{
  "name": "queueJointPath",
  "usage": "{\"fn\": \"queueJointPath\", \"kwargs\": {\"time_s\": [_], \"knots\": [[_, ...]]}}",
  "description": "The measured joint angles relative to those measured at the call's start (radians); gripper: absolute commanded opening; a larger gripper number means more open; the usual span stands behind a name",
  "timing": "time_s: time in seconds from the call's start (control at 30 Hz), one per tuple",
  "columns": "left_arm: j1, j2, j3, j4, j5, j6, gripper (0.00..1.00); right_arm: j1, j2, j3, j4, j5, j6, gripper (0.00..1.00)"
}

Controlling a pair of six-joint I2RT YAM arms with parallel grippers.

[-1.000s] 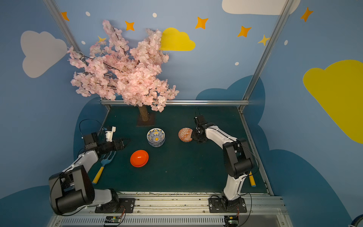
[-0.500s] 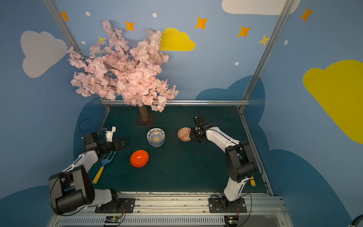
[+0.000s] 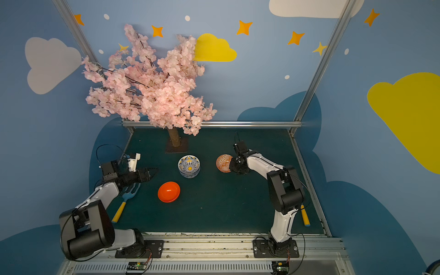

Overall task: Stack the bowls
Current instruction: Move the bowl to the center of the board.

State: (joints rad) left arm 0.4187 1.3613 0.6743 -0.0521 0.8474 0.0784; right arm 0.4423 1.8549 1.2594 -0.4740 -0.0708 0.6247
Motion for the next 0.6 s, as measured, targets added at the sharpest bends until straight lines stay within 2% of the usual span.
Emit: {"fn": "queueJointPath", "kwargs": {"time_s": [0.2,0.33,0.6], "knots": [[0.0,0.0,0.0,0.0,0.003,0.0,1.0,0.006,0.001,0.001,0.006,-0.001,-0.002,0.18],[0.0,0.0,0.0,0.0,0.003,0.0,1.0,0.011,-0.003,0.001,0.01,0.0,0.0,0.06],[0.0,0.0,0.0,0.0,0.008,0.0,1.0,0.03,-0.021,0.013,0.006,-0.009,0.006,0.04]]}}
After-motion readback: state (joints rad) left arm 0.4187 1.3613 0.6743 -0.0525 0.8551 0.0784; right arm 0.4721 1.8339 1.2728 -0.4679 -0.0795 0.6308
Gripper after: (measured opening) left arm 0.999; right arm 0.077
